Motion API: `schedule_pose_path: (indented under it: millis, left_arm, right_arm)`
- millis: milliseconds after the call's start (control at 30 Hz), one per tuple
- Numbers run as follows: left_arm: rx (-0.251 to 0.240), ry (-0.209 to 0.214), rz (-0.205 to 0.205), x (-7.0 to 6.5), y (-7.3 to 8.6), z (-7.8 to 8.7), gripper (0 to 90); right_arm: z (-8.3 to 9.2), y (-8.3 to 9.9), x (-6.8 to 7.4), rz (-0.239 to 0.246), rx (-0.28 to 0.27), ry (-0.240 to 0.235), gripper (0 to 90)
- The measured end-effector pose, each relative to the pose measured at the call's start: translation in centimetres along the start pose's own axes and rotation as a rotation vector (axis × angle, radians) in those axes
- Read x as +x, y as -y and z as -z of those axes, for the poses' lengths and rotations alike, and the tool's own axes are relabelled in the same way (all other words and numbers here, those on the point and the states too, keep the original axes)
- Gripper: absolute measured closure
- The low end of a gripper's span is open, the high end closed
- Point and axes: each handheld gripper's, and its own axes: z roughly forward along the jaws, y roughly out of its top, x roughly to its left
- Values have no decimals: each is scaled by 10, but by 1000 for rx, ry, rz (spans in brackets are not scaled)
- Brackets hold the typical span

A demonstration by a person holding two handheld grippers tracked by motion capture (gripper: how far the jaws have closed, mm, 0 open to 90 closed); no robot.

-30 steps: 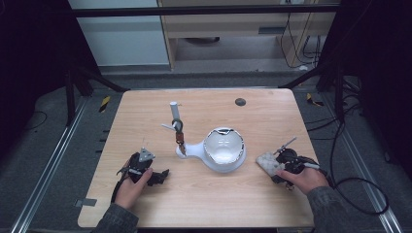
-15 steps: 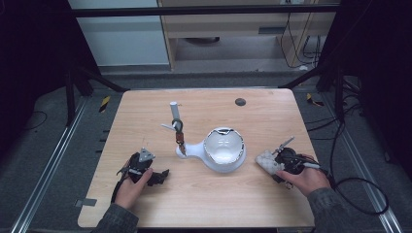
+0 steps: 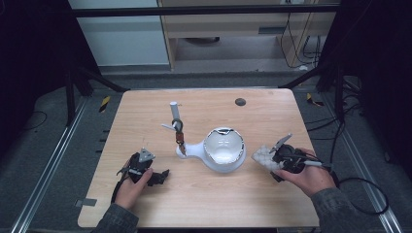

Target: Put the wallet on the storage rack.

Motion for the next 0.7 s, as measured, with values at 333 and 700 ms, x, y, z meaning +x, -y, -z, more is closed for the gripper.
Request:
schedule_pose_path:
  millis: [333,700]
  left_arm:
    - [-8,0,0,0,1,0,25]
    - [-14,3,-5,0,1,-2,5]
  right_arm:
    - [21,-14,9,77,-13,31,297]
    - [37,-30,21,145,-22,55,298]
